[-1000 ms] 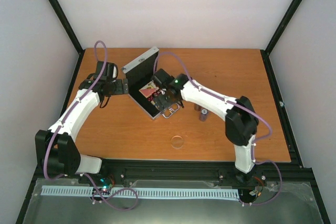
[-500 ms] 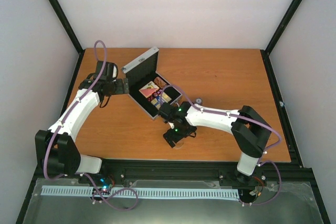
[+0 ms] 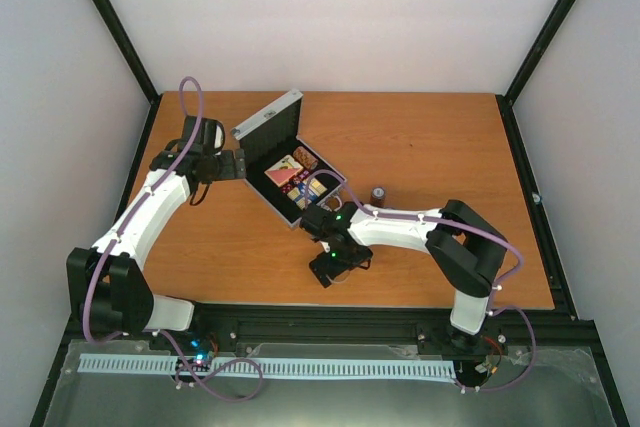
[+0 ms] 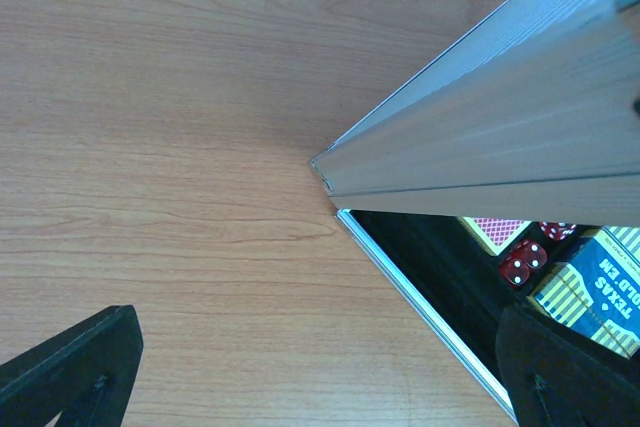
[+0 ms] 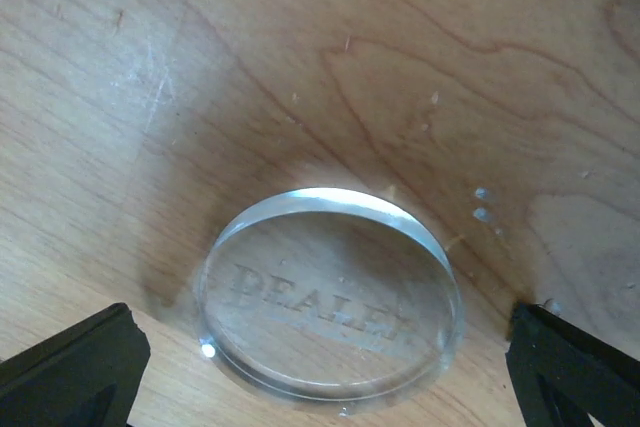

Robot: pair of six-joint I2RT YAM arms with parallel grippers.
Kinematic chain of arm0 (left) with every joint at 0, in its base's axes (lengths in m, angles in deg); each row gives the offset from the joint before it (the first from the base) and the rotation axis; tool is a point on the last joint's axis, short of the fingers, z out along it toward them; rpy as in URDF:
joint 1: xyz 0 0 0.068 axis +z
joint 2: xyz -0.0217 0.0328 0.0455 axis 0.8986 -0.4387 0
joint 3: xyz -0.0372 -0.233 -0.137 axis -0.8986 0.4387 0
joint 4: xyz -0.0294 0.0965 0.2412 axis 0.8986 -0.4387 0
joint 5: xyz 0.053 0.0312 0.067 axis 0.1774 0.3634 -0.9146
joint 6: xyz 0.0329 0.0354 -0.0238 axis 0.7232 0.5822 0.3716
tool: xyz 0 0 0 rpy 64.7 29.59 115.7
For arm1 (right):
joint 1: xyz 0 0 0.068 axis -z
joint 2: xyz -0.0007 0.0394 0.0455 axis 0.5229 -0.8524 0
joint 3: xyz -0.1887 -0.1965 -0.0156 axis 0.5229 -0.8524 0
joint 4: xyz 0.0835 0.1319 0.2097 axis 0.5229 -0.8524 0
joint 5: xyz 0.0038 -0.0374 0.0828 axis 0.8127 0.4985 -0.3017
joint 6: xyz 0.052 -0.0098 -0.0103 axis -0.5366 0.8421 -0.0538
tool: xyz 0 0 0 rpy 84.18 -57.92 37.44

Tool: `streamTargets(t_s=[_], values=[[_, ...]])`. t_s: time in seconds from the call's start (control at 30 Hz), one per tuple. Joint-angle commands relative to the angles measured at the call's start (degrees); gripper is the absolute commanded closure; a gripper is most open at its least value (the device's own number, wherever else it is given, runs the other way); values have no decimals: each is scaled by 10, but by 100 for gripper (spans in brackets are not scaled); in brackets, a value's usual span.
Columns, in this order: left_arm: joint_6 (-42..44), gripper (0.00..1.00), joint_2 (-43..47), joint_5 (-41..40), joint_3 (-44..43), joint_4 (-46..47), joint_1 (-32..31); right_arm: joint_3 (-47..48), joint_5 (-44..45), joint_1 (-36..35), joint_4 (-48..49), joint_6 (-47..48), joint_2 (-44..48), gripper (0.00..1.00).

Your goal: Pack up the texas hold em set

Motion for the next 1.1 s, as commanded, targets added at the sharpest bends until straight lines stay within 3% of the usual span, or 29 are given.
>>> streamTargets(t_s=[0.0,0.2,0.67,1.07], values=[[2,0,6,9,-13,2,4,-7,18,-4,12,-16,-24,0],[6,0,2,6,-18,2,5,-4,37,-4,-1,-12,-23,1],[5,0,-3,7,-14,5,4,14,55,-4,-28,-17,-23,69],[0,0,8,4,-10,4,5,224,131,17,-125,19,-24,72]])
